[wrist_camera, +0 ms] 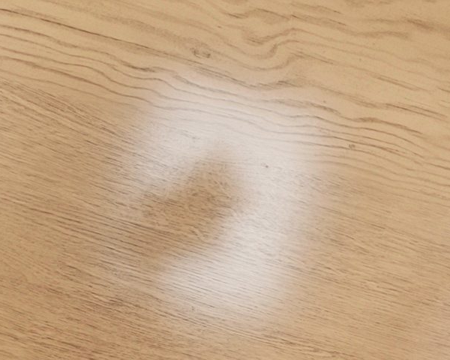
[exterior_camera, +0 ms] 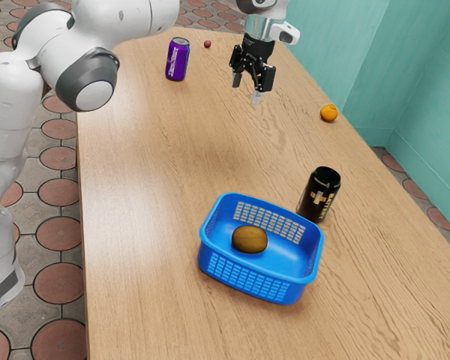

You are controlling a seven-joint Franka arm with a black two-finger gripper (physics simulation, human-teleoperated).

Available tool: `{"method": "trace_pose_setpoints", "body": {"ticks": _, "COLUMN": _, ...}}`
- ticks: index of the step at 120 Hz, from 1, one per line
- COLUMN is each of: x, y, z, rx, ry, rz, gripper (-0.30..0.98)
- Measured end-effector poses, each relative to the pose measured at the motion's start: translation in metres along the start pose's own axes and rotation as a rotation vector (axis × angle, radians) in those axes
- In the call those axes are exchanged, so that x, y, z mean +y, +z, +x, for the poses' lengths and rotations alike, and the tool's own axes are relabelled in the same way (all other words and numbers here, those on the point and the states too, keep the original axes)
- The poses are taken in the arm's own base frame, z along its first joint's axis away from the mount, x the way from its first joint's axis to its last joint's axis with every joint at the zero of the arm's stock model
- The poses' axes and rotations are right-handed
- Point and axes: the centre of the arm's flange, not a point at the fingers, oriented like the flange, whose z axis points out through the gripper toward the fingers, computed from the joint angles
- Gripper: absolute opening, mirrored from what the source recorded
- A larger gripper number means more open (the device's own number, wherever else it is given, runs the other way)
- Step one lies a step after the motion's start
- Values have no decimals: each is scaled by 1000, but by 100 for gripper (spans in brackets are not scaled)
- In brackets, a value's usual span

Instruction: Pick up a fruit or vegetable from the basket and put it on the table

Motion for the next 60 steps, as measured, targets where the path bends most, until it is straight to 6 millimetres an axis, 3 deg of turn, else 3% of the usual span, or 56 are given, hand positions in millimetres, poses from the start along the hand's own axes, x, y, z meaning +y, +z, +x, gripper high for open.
{"method": "trace_pose_setpoints", "body": {"ticks": 14, "x": -1, "y": 0, "z": 0, "rx": 0, "ry": -2, "rz": -2, "gripper": 68}}
{"method": "trace_pose_setpoints", "body": {"ticks": 25, "x": -14, "y": -2, "z": 0, "rx": 3, "ry": -24, "rz": -24, "gripper": 69}}
{"method": "trace_pose_setpoints", "body": {"ticks": 29, "x": -15, "y": -18, "z": -5, "rx": 31, "ry": -21, "rz": -30, "gripper": 68}}
{"method": "trace_pose_setpoints", "body": {"ticks": 38, "x": -5, "y": -83, "z": -38, "rx": 142, "ry": 38, "rz": -87, "gripper": 69}}
{"method": "trace_pose_setpoints", "body": {"ticks": 41, "x": 11, "y": -96, "z": -46, "rx": 161, "ry": 78, "rz": -93, "gripper": 69}}
{"method": "trace_pose_setpoints", "body": {"ticks": 45, "x": 56, "y": -102, "z": -56, "rx": 165, "ry": 165, "rz": -75, "gripper": 69}}
{"method": "trace_pose_setpoints", "body": {"ticks": 54, "x": 166, "y": -97, "z": -81, "rx": 149, "ry": 362, "rz": -12, "gripper": 68}}
{"method": "trace_pose_setpoints", "body": {"ticks": 60, "x": 212, "y": -89, "z": -94, "rx": 139, "ry": 431, "rz": 43, "gripper": 68}}
